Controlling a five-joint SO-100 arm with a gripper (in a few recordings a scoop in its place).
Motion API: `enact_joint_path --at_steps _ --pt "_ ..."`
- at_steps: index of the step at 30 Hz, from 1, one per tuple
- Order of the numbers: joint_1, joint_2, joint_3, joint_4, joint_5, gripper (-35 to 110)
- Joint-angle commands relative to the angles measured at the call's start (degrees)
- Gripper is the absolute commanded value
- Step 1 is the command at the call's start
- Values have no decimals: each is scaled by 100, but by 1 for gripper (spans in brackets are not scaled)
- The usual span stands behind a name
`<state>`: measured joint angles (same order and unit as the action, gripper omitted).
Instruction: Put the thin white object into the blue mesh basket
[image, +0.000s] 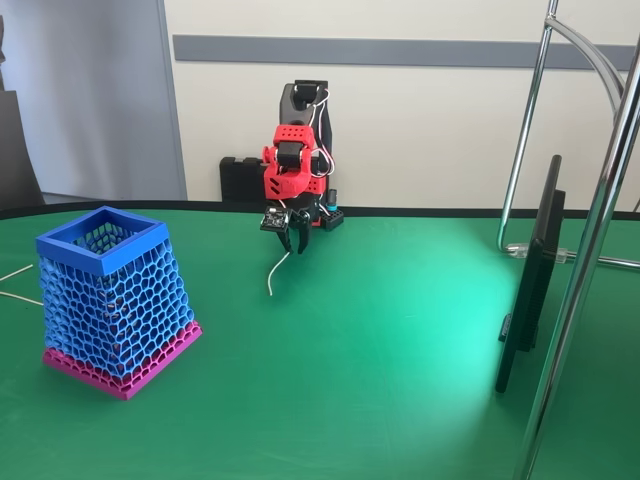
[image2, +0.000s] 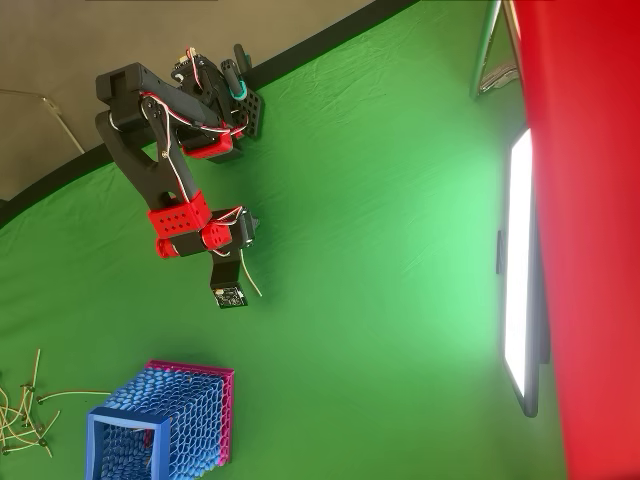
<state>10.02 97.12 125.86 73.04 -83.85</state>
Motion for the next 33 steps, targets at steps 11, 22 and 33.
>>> enact_joint_path --at_steps 11,22,33 --pt "325 -88 -176 -26 -211 15" --pt "404 -281 -237 -26 -220 15" --pt "396 -475 -264 -26 -193 14"
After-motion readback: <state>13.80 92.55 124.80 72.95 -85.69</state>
